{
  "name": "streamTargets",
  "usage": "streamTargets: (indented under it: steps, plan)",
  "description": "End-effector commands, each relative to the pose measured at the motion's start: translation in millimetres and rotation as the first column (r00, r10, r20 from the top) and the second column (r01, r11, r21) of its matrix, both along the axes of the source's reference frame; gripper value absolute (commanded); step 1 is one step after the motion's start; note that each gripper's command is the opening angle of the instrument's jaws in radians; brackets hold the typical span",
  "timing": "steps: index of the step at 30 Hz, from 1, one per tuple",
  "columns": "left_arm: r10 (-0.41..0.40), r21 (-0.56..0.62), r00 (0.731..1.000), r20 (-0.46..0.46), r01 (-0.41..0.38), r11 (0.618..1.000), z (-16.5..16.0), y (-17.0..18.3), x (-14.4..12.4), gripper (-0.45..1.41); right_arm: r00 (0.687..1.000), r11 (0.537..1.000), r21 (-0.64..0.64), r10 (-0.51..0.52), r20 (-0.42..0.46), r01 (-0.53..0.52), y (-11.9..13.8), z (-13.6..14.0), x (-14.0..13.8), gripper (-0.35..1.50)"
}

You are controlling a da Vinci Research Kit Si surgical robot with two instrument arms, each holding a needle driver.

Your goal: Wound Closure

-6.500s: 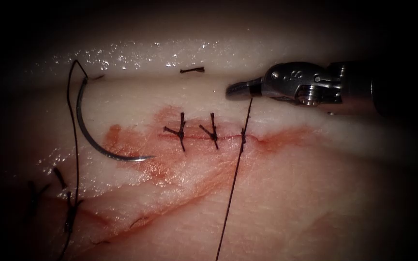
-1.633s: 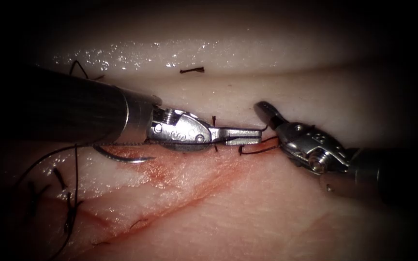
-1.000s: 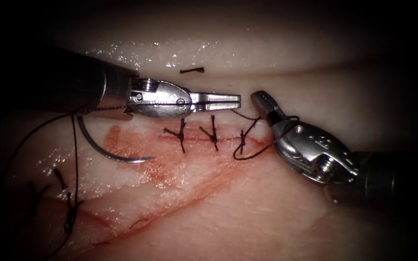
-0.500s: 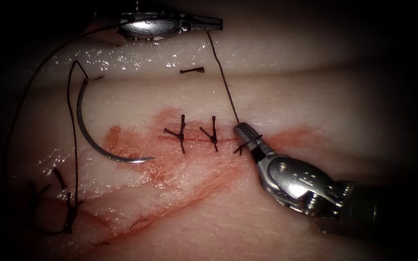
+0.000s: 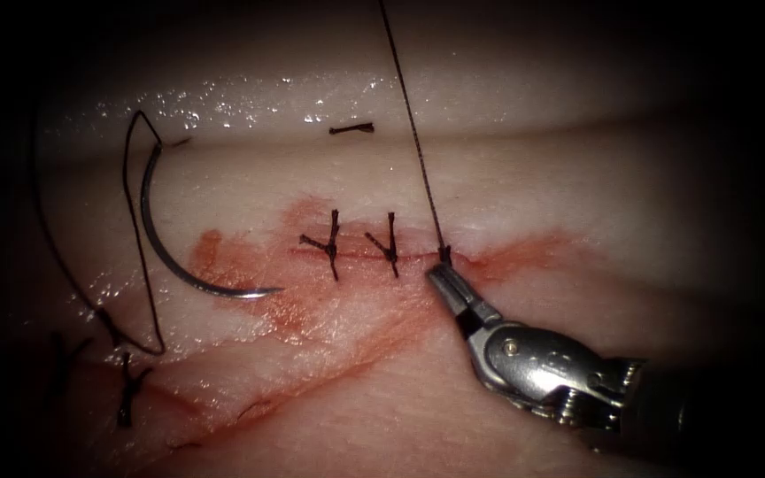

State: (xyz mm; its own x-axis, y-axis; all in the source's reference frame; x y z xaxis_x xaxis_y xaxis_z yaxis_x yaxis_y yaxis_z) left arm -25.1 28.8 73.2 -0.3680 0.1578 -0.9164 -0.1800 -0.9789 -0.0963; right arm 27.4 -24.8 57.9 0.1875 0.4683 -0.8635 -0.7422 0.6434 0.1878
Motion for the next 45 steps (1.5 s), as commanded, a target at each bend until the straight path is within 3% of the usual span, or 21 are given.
streamTargets:
  steps: [1, 7, 18, 35, 36, 39, 41, 45]
  plan:
    - [-0.009, -0.009, 1.000, -0.003, 0.009, 1.000, 0.4, 1.0, -0.6, -0.45, 1.000, 1.000, 0.000, -0.002, -0.002, 0.002, -0.4, 0.6, 0.7, -0.35]
    - [-0.048, -0.058, 0.998, -0.035, 0.046, 0.997, 0.1, 3.4, -0.2, -0.45, 1.000, 1.000, 0.006, -0.011, 0.010, 0.011, -1.3, 0.7, 0.7, -0.35]
    - [-0.100, -0.134, 0.990, -0.104, 0.085, 0.987, 1.1, 7.2, 1.0, -0.45, 0.996, 0.995, 0.078, -0.067, 0.067, 0.062, -6.2, 3.1, 0.0, -0.35]
    - [-0.118, -0.142, 0.989, -0.089, 0.105, 0.984, 1.1, 6.7, 0.8, -0.45, 0.995, 0.994, 0.083, -0.081, 0.066, 0.075, -6.9, 2.1, -0.6, -0.35]
    - [-0.112, -0.140, 0.991, -0.079, 0.100, 0.985, 0.9, 6.1, 0.5, -0.45, 0.994, 0.993, 0.086, -0.085, 0.062, 0.079, -6.6, 2.0, -0.6, -0.30]
    - [-0.092, -0.119, 0.995, -0.035, 0.087, 0.989, 0.2, 4.2, -0.4, -0.45, 0.998, 0.991, 0.120, -0.057, 0.037, 0.052, -6.1, 1.7, -0.6, 1.11]
    - [-0.074, -0.102, 0.997, 0.003, 0.074, 0.992, -0.8, 2.3, -1.2, -0.45, 0.999, 0.990, 0.136, -0.045, 0.029, 0.041, -5.7, 1.4, -0.6, 1.28]
    - [-0.051, -0.080, 0.998, 0.048, 0.055, 0.995, -3.2, 0.3, -2.3, -0.45, 0.999, 0.987, 0.159, -0.012, 0.036, 0.006, -5.2, 0.6, -0.5, 1.28]
